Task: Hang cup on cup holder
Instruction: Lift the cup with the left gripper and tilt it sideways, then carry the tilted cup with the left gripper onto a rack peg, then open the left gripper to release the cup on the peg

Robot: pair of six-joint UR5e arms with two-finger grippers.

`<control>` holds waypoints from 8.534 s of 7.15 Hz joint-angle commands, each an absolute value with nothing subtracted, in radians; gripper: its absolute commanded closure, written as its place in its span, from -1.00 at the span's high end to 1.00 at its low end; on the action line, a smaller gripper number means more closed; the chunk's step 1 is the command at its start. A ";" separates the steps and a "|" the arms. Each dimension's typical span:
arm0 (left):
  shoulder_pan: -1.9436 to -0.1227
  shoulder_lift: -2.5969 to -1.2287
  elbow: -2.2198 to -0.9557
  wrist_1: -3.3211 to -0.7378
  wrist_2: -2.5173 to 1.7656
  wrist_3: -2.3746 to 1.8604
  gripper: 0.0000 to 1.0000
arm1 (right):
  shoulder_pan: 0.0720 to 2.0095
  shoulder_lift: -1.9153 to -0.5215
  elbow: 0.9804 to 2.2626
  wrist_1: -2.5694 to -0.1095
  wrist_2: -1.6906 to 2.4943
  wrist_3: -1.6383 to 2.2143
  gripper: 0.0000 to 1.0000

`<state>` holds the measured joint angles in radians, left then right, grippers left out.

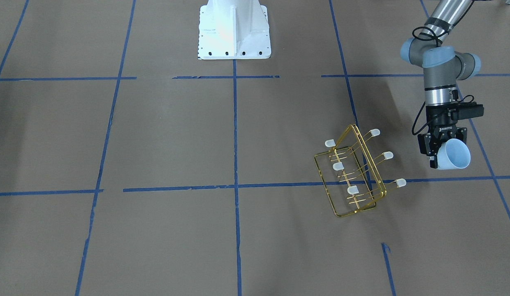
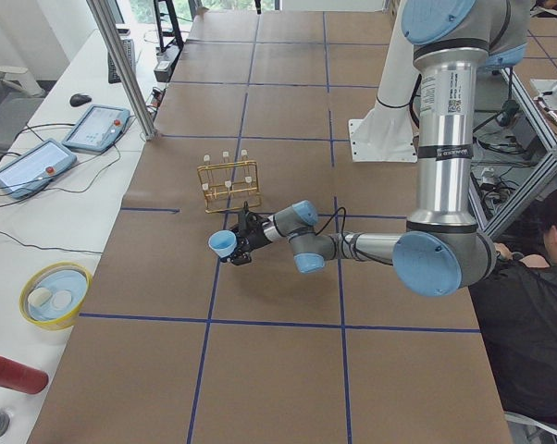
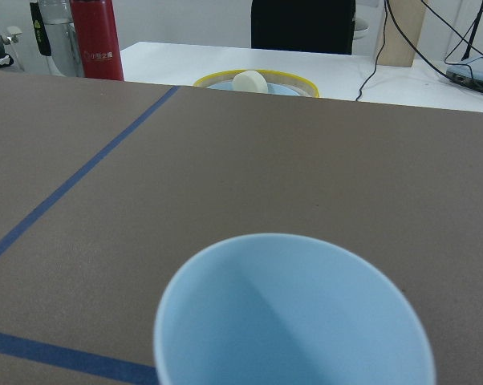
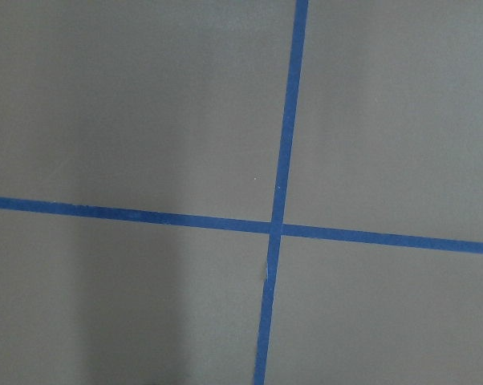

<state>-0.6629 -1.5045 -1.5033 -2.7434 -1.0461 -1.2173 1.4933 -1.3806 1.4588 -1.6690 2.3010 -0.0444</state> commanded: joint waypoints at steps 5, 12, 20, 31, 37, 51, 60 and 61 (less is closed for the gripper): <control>-0.693 -1.394 -1.853 -2.634 -1.037 -0.540 -0.13 | 1.494 -1.381 1.459 -1.669 2.301 -0.044 1.00; -0.683 -1.396 -1.931 -2.408 -0.855 -0.048 -0.45 | 1.494 -1.381 1.459 -1.669 2.301 -0.044 1.00; -0.499 -1.399 -1.960 -2.154 -0.315 0.445 -0.48 | 1.494 -1.381 1.459 -1.669 2.301 -0.044 1.00; -0.324 -1.524 -1.810 -2.031 -0.065 0.726 -0.54 | 1.494 -1.381 1.459 -1.669 2.301 -0.044 1.00; -0.324 -1.594 -1.735 -2.031 -0.071 0.719 -0.49 | 1.494 -1.381 1.459 -1.669 2.301 -0.044 1.00; -0.308 -1.680 -1.638 -2.029 -0.061 0.676 -0.41 | 1.494 -1.381 1.459 -1.669 2.301 -0.044 1.00; -0.261 -1.670 -1.646 -2.031 -0.041 0.676 0.08 | 1.494 -1.381 1.459 -1.669 2.301 -0.043 1.00; -0.262 -1.669 -1.647 -2.033 -0.043 0.675 0.99 | 1.494 -1.381 1.459 -1.669 2.301 -0.043 1.00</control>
<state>-0.2612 -1.6699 -1.6473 -2.0319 -0.0415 0.6761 1.4941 -1.3806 1.4589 -1.6690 2.3010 -0.0435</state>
